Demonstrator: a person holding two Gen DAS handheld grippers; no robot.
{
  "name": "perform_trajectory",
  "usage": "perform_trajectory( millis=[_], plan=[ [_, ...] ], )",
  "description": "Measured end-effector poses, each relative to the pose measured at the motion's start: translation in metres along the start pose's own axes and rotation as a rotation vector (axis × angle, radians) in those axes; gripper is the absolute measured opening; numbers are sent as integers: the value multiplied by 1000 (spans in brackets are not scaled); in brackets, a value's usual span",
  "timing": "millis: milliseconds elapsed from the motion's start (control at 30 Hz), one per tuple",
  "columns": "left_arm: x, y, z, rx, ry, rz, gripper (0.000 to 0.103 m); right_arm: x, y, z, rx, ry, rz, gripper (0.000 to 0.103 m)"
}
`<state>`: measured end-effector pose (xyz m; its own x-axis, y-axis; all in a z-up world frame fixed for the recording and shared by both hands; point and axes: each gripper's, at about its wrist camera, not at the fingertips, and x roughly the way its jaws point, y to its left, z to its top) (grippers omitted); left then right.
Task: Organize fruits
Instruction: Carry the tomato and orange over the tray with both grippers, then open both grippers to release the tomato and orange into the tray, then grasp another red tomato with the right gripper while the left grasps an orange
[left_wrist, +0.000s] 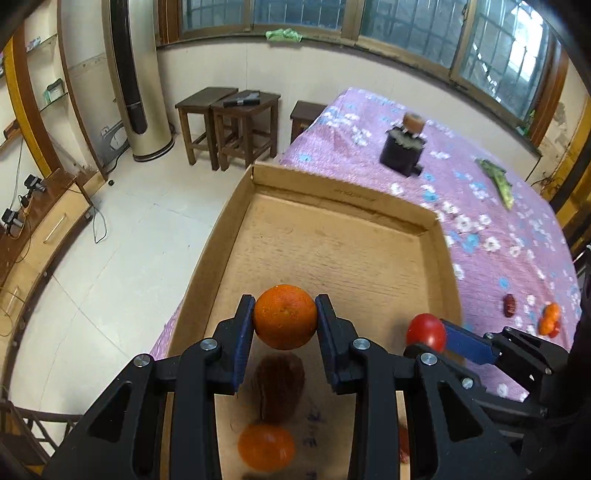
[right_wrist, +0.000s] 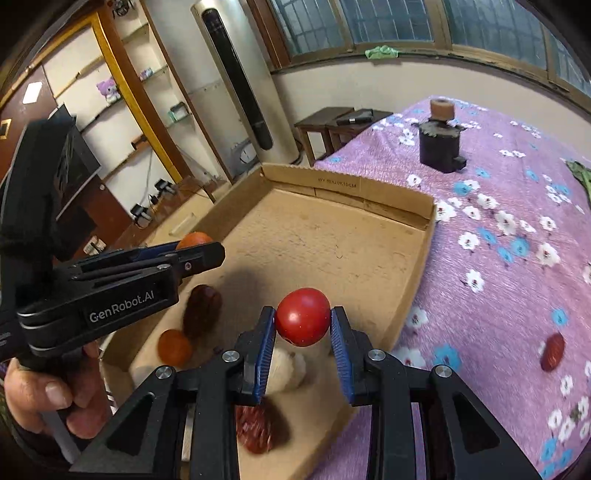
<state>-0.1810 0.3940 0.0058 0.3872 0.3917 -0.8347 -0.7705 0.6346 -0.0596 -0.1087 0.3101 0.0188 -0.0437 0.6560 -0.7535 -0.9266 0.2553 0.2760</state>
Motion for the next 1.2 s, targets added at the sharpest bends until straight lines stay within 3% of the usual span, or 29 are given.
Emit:
perform_trajectory(
  millis=[233, 467, 533, 567, 600, 833, 1000, 1200],
  plan=[
    [26, 1, -3, 3, 70, 31, 31, 28, 2, 2, -40, 60, -20, 30],
    [25, 1, -3, 0, 81, 34, 31, 32, 8, 1, -90, 68, -45, 33],
    [23, 3, -3, -18, 85, 27, 37, 29, 9, 0, -95, 62, -45, 34],
    [22, 4, -3, -23, 81, 25, 45, 26, 8, -1, -95, 56, -42, 39],
    [18, 5, -3, -27, 70, 25, 50, 22, 7, -1, -90, 48, -40, 42],
    [-19, -13, -12, -44, -5, -10, 50, -21, -3, -11, -42, -24, 2, 43],
    [-47, -57, -32, -7, -57, -47, 50, -65, -22, -35, 6, -70, 33, 43],
    [-65, -119, -48, 93, -62, -105, 50, -123, -62, -73, 61, -101, -16, 44]
  ],
)
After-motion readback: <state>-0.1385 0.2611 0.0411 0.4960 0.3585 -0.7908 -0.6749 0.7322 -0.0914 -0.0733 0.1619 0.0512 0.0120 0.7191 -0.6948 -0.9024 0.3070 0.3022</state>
